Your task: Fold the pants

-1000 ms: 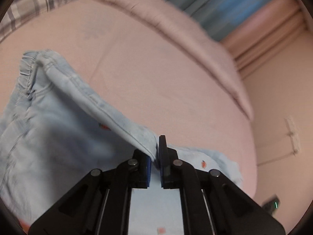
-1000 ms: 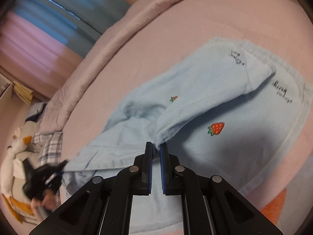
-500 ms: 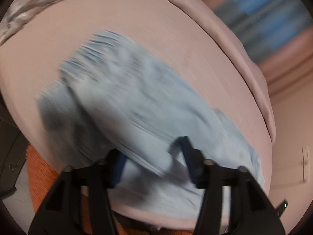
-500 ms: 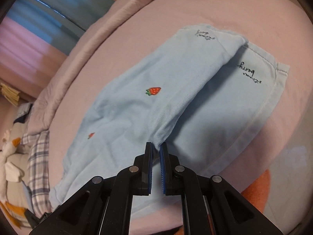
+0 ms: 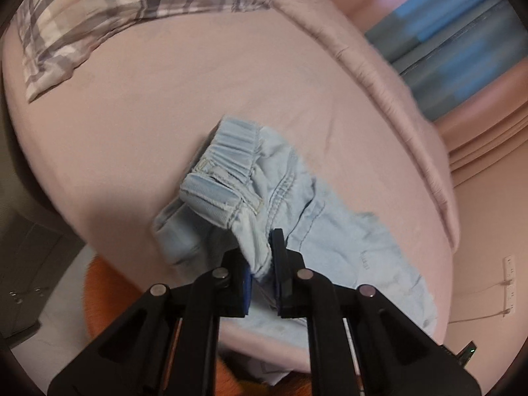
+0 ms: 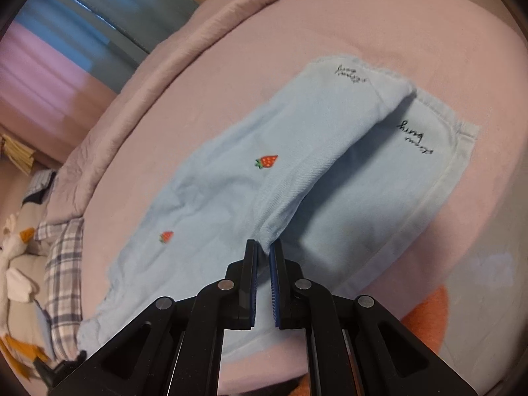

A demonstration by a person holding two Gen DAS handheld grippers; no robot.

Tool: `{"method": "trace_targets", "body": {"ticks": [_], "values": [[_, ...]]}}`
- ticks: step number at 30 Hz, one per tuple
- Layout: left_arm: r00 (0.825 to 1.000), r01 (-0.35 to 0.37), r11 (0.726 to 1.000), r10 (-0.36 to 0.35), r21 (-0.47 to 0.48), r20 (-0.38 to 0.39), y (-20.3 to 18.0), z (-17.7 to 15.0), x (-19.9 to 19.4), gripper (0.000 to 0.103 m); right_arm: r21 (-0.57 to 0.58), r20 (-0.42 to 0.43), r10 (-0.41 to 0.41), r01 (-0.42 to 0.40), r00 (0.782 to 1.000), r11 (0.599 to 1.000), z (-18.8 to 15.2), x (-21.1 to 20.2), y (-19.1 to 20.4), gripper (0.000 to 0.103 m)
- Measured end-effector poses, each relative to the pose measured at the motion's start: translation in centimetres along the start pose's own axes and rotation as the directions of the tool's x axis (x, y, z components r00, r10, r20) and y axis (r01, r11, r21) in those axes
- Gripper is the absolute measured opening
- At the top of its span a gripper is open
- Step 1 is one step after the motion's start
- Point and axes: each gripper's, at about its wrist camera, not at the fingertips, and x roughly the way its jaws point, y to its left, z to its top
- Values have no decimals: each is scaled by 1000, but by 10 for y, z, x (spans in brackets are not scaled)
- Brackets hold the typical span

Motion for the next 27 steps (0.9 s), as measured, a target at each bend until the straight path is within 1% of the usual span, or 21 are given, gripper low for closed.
{"method": "trace_targets", "body": {"ticks": [3,4,6,8,10,11,14,16,19,20,21,22,23,26,27], "values": [[994,-79,997,80,17,-79,13,-14,22,11,26,-32,27,-26,999,999,-3,6,-9,8],[992,-93,995,95,23,-86,14,-16,27,13,49,-42,22,-20,999,999,-3,10,-15,8],[987,-122,991,126,45,-96,15,-20,37,15,97,-66,24,-17,998,995,-1,18,-26,14],[987,-125,991,129,48,-99,16,-16,43,16,121,-43,18,-12,999,993,2,17,-34,20],[986,-124,991,128,48,-105,16,-11,45,16,126,8,-43,42,999,991,10,10,-41,31],[986,-122,992,126,42,-108,16,-9,45,16,131,41,-69,63,997,989,18,6,-46,32],[987,-117,992,121,39,-108,17,-5,48,17,170,81,-88,73,993,983,40,4,-62,34],[988,-112,993,115,39,-105,17,-6,46,17,192,94,-108,89,990,977,52,6,-71,34],[988,-101,994,104,30,-112,19,-5,47,17,234,110,-114,86,987,968,67,10,-84,34],[988,-97,995,100,27,-115,21,-6,47,16,239,116,-103,73,988,968,71,10,-86,33],[989,-91,995,94,27,-115,21,-6,45,14,244,130,-109,75,986,967,74,9,-88,24],[989,-91,995,95,39,-113,21,-6,42,13,246,145,-125,87,982,965,75,7,-88,7],[989,-93,995,97,49,-110,19,-6,39,12,231,165,-140,100,976,968,76,2,-86,4],[991,-83,994,90,70,-99,14,-5,29,12,221,229,-106,55,968,974,68,-23,-82,3],[992,-76,994,83,73,-98,14,-4,27,12,218,242,-123,70,962,974,63,-33,-82,3]]}}
